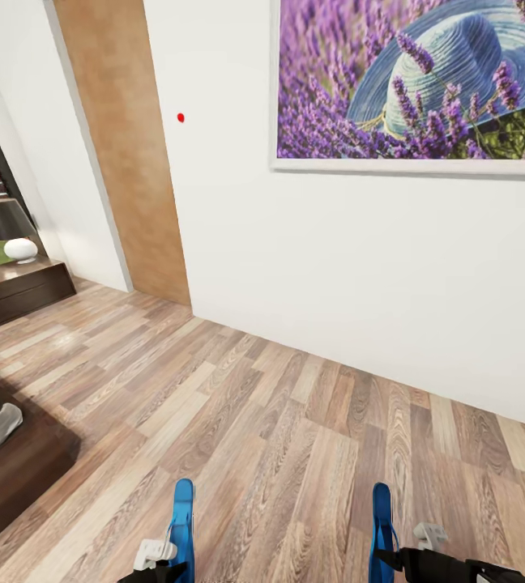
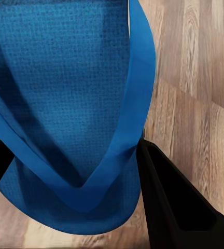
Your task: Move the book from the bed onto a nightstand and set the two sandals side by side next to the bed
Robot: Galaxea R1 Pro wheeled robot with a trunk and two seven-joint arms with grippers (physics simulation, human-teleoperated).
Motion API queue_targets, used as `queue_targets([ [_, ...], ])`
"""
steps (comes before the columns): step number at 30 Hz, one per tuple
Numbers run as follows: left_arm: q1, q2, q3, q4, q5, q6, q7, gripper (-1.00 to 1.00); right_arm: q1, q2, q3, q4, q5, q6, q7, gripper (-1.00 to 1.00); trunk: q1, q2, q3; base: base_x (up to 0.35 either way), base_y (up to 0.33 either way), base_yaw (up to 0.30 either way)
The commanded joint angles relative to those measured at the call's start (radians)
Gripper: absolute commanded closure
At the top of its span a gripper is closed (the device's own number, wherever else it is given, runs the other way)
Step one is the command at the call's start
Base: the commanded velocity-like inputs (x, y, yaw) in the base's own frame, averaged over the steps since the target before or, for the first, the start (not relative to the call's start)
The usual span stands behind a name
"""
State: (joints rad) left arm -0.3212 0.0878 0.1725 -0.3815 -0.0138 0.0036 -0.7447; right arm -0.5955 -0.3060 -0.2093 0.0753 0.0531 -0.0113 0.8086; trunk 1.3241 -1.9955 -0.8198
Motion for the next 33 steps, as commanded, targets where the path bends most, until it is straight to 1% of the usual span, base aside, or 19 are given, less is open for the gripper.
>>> queue_targets([
  [1, -0.001, -0.001, 0.005, 0.001, -0.003, -0.001, -0.006, 1.0, -0.001, -0.001, -0.008, 0.003, 0.005, -0.001, 0.003, 1.0, 0.0, 0.0, -0.002, 0.0, 0.0, 0.266],
  [11, -0.001, 0.0, 0.005, 0.001, -0.003, -0.001, -0.006, 1.0, -0.001, -0.001, -0.009, 0.003, 0.004, -0.001, 0.002, 1.0, 0.0, 0.0, -0.004, 0.0, 0.0, 0.28],
  [13, -0.001, 0.0, 0.006, 0.001, -0.003, -0.001, -0.006, 1.0, -0.001, -0.001, -0.009, 0.003, 0.004, -0.002, 0.002, 1.0, 0.0, 0.0, -0.004, 0.094, 0.0, 0.124],
  [30, -0.001, 0.0, 0.007, 0.001, -0.002, -0.001, -0.005, 1.0, -0.001, -0.001, -0.009, 0.004, 0.004, -0.001, 0.002, 1.0, 0.0, 0.0, -0.004, 0.302, 0.0, 0.012],
  [33, -0.001, 0.0, 0.007, 0.001, -0.002, -0.001, -0.005, 1.0, -0.001, -0.001, -0.009, 0.004, 0.004, -0.001, 0.002, 1.0, 0.0, 0.0, -0.004, 0.323, 0.0, 0.132],
])
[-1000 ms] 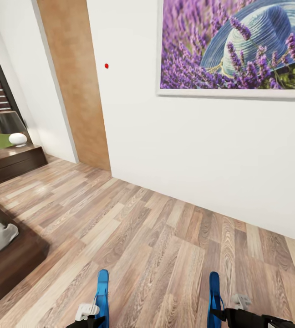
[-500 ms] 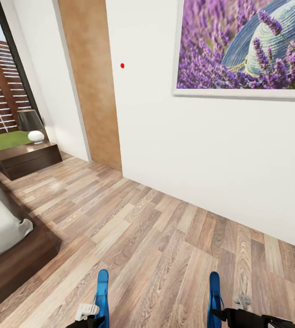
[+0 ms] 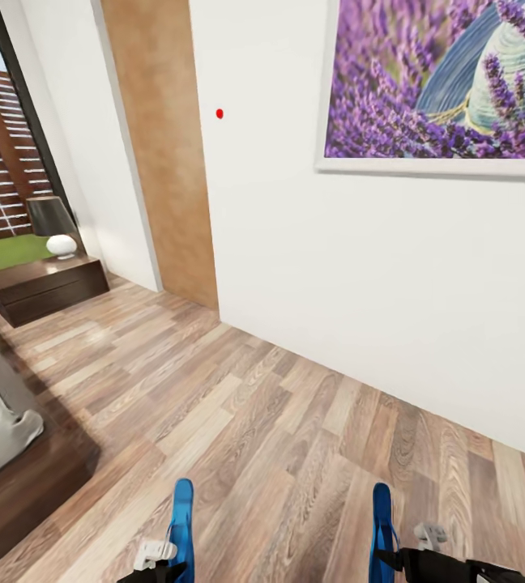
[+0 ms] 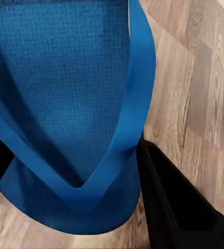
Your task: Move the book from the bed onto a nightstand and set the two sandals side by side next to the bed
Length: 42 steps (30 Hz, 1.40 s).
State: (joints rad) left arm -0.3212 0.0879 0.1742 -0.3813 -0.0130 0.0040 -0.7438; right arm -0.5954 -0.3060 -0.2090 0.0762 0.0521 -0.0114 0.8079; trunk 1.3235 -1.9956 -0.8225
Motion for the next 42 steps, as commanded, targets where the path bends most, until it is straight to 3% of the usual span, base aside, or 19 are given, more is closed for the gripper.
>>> queue_targets([
  [1, -0.001, -0.001, 0.005, 0.001, -0.002, -0.001, -0.006, 1.0, -0.001, -0.001, -0.01, 0.003, 0.005, -0.001, 0.003, 1.0, 0.0, 0.0, -0.001, 0.323, 0.0, 0.214],
  [25, -0.001, -0.001, 0.005, 0.001, -0.002, -0.001, -0.006, 1.0, -0.001, -0.001, -0.009, 0.004, 0.006, -0.001, 0.004, 1.0, 0.0, 0.0, -0.002, 0.324, 0.0, 0.09],
  [42, -0.001, -0.001, 0.006, 0.001, -0.002, -0.002, -0.005, 1.0, -0.001, -0.001, -0.009, 0.004, 0.006, -0.001, 0.004, 1.0, 0.0, 0.0, -0.002, 0.324, 0.0, 0.008],
])
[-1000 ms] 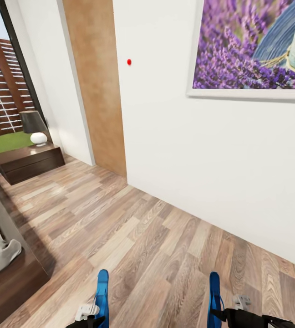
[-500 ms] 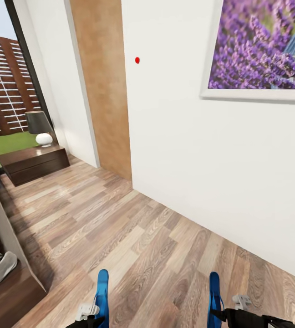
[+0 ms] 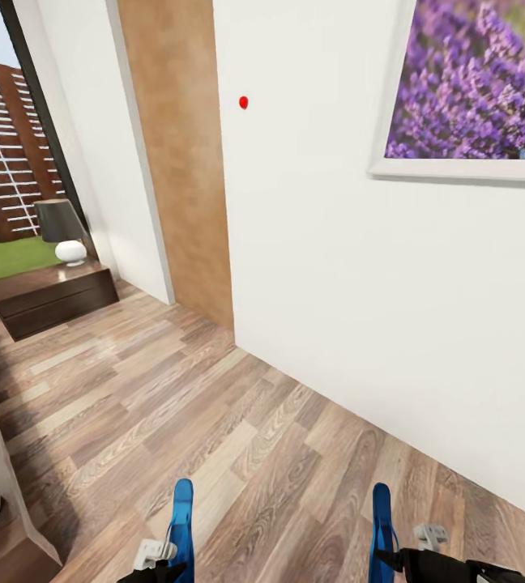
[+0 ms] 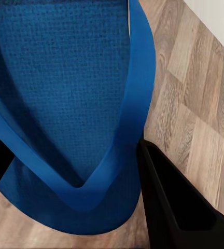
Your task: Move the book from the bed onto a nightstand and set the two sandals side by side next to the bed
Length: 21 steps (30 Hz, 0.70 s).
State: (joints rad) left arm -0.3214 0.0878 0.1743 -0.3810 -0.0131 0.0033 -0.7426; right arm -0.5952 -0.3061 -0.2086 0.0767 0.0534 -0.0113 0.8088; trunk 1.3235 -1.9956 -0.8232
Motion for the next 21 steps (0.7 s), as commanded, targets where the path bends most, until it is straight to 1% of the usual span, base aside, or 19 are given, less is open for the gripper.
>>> queue_targets([
  [1, -0.001, 0.0, 0.006, 0.001, -0.002, -0.001, -0.007, 1.0, -0.001, -0.001, -0.01, 0.003, 0.005, -0.001, 0.003, 1.0, 0.0, 0.0, -0.001, 0.324, 0.0, 0.0],
  [5, -0.001, 0.0, 0.007, 0.001, -0.004, -0.002, -0.002, 1.0, -0.001, -0.001, -0.01, 0.003, 0.004, -0.002, 0.001, 1.0, 0.0, 0.0, -0.001, 0.324, 0.0, 0.0],
  [7, -0.001, 0.0, 0.006, 0.0, -0.005, -0.002, 0.036, 1.0, -0.001, -0.001, -0.01, 0.003, 0.004, -0.002, -0.007, 1.0, 0.0, 0.0, -0.001, 0.324, 0.0, 0.0],
  [8, -0.001, 0.0, 0.005, 0.0, -0.003, -0.002, 0.082, 1.0, -0.001, -0.001, -0.011, 0.003, 0.004, -0.002, -0.03, 1.0, 0.0, 0.0, -0.001, 0.324, 0.0, 0.0],
  [10, -0.001, -0.001, 0.004, 0.0, -0.003, -0.001, 0.121, 1.0, -0.001, -0.001, -0.01, 0.003, 0.004, -0.002, -0.062, 1.0, 0.0, 0.0, -0.001, 0.324, 0.0, 0.0],
  [11, -0.001, -0.002, 0.004, 0.003, -0.003, -0.002, 0.138, 1.0, -0.001, 0.0, -0.01, 0.004, 0.004, -0.001, -0.086, 1.0, 0.0, 0.0, -0.001, 0.324, 0.0, 0.0],
  [12, -0.001, -0.004, 0.005, 0.015, -0.002, -0.002, 0.152, 1.0, -0.001, 0.003, -0.01, 0.004, 0.005, -0.001, -0.125, 1.0, 0.0, 0.0, -0.001, 0.324, 0.0, 0.0],
  [13, -0.001, -0.004, 0.005, 0.028, -0.003, -0.002, 0.157, 1.0, 0.0, 0.012, -0.01, 0.004, 0.006, -0.001, -0.15, 1.0, 0.0, 0.0, -0.001, 0.32, 0.0, 0.0],
  [14, -0.001, -0.004, 0.006, 0.048, -0.003, -0.003, 0.161, 1.0, 0.005, 0.04, -0.01, 0.004, 0.006, -0.001, -0.187, 1.0, 0.0, 0.0, -0.001, 0.305, 0.0, 0.0],
  [16, -0.001, -0.004, 0.006, 0.07, -0.004, -0.015, 0.164, 1.0, 0.015, 0.091, -0.01, 0.004, 0.005, -0.002, -0.232, 1.0, 0.0, 0.0, -0.001, 0.29, 0.0, 0.0],
  [17, -0.001, -0.004, 0.006, 0.081, -0.004, -0.031, 0.165, 1.0, 0.018, 0.109, -0.01, 0.003, 0.005, -0.002, -0.248, 1.0, 0.0, 0.0, -0.001, 0.278, 0.0, 0.0],
  [19, -0.001, -0.006, 0.004, 0.108, -0.006, -0.07, 0.167, 1.0, 0.021, 0.127, -0.01, 0.003, 0.005, -0.002, -0.264, 1.0, 0.0, 0.0, -0.001, 0.272, 0.0, 0.0],
  [21, -0.001, -0.006, 0.003, 0.13, -0.007, -0.091, 0.169, 1.0, 0.023, 0.134, -0.011, 0.003, 0.005, -0.002, -0.27, 1.0, 0.0, 0.0, -0.001, 0.268, 0.0, 0.0],
])
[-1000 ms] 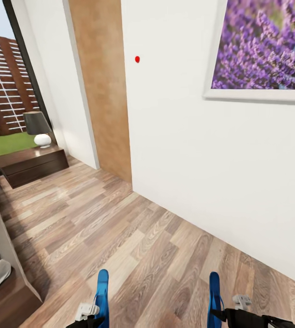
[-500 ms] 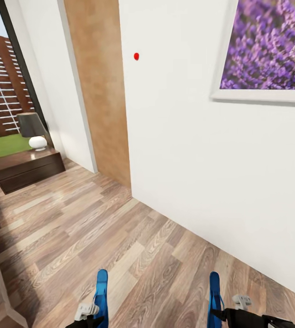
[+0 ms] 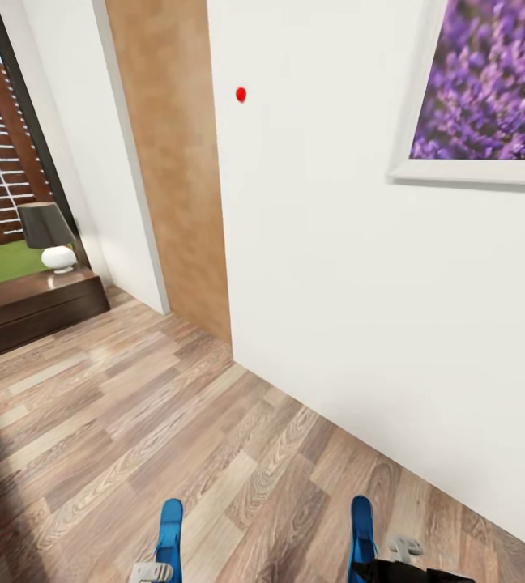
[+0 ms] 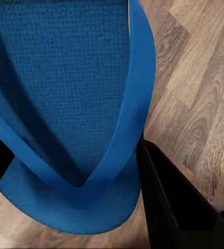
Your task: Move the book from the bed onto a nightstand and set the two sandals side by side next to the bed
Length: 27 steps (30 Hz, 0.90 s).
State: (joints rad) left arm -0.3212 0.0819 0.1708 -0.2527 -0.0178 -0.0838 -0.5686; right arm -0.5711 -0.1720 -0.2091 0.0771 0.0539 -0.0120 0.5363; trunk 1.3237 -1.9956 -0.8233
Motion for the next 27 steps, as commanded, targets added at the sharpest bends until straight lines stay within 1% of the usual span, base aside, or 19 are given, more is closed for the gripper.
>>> queue_targets([
  [1, -0.001, 0.0, 0.006, 0.015, -0.003, -0.016, -0.004, 1.0, -0.001, 0.002, -0.01, 0.003, 0.004, -0.001, 0.0, 1.0, 0.0, 0.0, -0.001, 0.266, 0.0, 0.0],
  [7, -0.001, 0.0, 0.006, 0.028, 0.0, -0.027, -0.004, 1.0, 0.0, 0.005, -0.01, 0.003, 0.004, 0.0, -0.002, 1.0, 0.0, 0.0, -0.001, 0.244, 0.0, 0.033],
  [13, -0.001, -0.001, 0.006, 0.03, 0.0, -0.028, -0.004, 1.0, 0.0, 0.003, -0.01, 0.003, 0.004, 0.006, -0.002, 1.0, 0.0, 0.0, -0.004, 0.179, 0.0, 0.205],
  [23, -0.001, -0.001, 0.007, 0.03, 0.001, -0.028, -0.002, 1.0, 0.0, 0.003, -0.01, 0.003, 0.004, 0.005, -0.001, 1.0, 0.0, 0.0, -0.012, 0.016, 0.0, 0.256],
  [27, -0.001, -0.001, 0.006, 0.03, 0.0, -0.028, 0.005, 1.0, 0.0, 0.004, -0.01, 0.003, 0.004, 0.001, -0.002, 1.0, 0.0, 0.0, -0.014, 0.114, 0.0, 0.114],
])
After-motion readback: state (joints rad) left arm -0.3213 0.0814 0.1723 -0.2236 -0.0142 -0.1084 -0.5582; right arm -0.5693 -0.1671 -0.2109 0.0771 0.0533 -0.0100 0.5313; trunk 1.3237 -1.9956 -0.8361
